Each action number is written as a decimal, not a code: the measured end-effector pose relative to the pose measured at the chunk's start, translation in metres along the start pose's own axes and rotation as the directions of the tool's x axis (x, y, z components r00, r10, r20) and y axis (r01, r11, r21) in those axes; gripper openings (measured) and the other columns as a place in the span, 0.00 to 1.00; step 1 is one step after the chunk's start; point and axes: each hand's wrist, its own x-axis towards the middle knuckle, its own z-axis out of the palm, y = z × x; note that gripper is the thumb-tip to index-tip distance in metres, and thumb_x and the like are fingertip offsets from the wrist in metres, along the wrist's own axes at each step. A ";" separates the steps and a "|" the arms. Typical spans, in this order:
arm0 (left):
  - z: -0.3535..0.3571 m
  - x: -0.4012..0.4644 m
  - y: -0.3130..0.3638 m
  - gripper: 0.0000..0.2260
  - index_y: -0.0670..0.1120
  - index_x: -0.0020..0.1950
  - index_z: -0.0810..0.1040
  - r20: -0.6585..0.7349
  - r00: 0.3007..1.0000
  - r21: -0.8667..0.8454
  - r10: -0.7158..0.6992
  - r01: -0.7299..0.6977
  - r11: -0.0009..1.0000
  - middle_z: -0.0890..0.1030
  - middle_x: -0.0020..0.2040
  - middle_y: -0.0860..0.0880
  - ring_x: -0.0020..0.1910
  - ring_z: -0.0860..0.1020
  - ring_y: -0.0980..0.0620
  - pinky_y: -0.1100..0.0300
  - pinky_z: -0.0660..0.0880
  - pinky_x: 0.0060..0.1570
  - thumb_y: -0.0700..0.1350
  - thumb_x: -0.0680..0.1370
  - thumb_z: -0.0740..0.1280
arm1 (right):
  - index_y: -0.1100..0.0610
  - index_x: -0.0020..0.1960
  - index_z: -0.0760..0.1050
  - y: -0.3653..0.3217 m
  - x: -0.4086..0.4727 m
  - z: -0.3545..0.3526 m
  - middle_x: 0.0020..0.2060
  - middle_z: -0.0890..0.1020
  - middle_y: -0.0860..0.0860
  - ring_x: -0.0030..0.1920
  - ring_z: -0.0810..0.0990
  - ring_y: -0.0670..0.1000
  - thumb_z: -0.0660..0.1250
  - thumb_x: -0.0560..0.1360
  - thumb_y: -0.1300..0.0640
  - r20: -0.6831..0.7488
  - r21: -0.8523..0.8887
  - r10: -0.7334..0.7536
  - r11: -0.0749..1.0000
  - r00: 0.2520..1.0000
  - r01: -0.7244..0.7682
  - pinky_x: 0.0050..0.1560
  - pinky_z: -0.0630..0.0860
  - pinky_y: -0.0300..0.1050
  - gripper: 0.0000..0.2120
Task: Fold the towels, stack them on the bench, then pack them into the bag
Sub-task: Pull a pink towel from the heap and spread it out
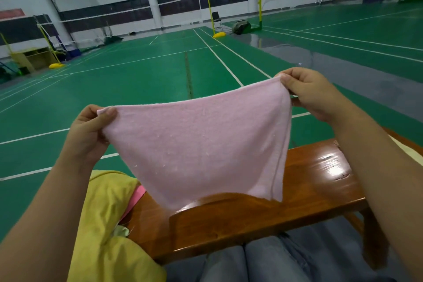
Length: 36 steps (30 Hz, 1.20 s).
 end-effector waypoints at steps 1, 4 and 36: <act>0.000 0.003 -0.004 0.20 0.50 0.28 0.74 0.003 1.000 0.017 -0.014 0.014 1.000 0.75 0.27 0.57 0.26 0.72 0.62 0.70 0.68 0.24 0.35 0.79 0.62 | 0.55 0.47 0.75 0.005 0.004 0.002 0.41 0.77 0.51 0.42 0.74 0.48 0.58 0.81 0.58 -0.003 -0.026 0.024 0.999 1.000 -0.024 0.45 0.74 0.46 0.08; 0.002 0.011 -0.026 0.21 0.49 0.26 0.76 -0.008 0.995 0.127 -0.100 0.100 0.987 0.75 0.27 0.56 0.29 0.74 0.60 0.69 0.72 0.28 0.35 0.78 0.64 | 0.57 0.47 0.74 0.027 0.019 0.011 0.41 0.77 0.52 0.43 0.74 0.50 0.58 0.81 0.58 -0.010 -0.085 0.111 0.990 0.994 -0.111 0.46 0.75 0.46 0.09; -0.057 -0.166 -0.124 0.17 0.43 0.36 0.78 0.068 0.735 0.205 -0.675 0.652 0.730 0.76 0.33 0.43 0.27 0.76 0.51 0.64 0.72 0.25 0.46 0.57 0.81 | 0.60 0.53 0.80 0.180 -0.155 0.006 0.50 0.82 0.58 0.54 0.79 0.59 0.61 0.79 0.59 0.239 -0.177 0.694 0.719 0.679 -0.672 0.57 0.76 0.56 0.09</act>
